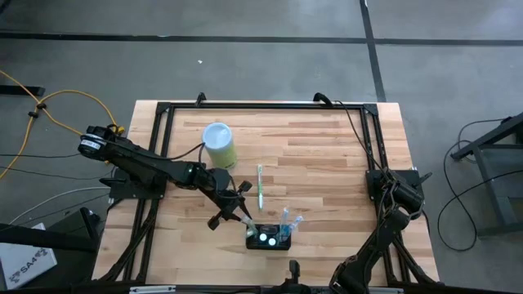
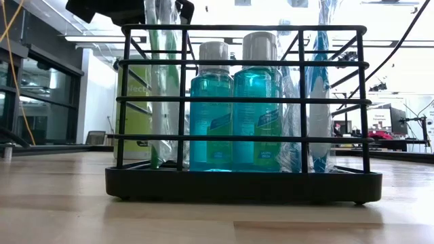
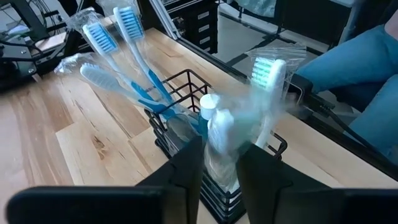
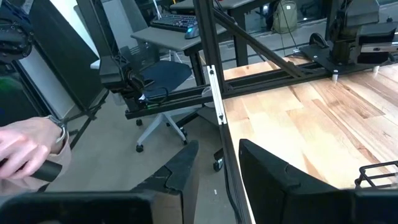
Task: Pick & Place toothbrushing station
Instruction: Put the bottom green toothbrush into the mesh organizer
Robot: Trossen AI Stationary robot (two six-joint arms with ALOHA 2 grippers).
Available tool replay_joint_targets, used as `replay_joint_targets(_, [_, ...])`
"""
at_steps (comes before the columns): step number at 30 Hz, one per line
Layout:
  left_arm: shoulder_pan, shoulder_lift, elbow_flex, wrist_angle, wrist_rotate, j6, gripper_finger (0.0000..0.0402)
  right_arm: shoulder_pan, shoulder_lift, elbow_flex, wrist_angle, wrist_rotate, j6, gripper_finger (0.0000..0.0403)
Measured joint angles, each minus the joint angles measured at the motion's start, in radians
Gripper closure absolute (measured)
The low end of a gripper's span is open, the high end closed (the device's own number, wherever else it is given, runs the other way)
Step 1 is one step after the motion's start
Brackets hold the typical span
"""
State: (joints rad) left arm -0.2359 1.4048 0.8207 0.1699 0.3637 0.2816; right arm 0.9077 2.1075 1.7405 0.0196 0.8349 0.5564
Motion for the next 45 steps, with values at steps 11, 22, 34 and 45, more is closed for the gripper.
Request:
replay_joint_targets(11, [-0.003, 0.0, 0.0, 0.02, 0.0, -0.001, 0.0266, 0.0, 0.0, 0.0, 0.0, 0.0, 0.0, 0.0298])
replay_joint_targets(22, [-0.004, 0.0, 0.0, 0.018, 0.03, -0.001, 0.0265, 0.0, 0.0, 0.0, 0.0, -0.001, 0.0, 0.0298])
replay_joint_targets(34, [-0.004, -0.004, 0.0, 0.012, 0.054, 0.012, 0.0265, 0.0, 0.0, 0.0, 0.0, -0.008, 0.0, 0.0298])
replay_joint_targets(45, [-0.004, -0.107, 0.0, 0.019, 0.055, 0.017, 0.0265, 0.0, 0.0, 0.0, -0.001, -0.008, 0.0, 0.0298])
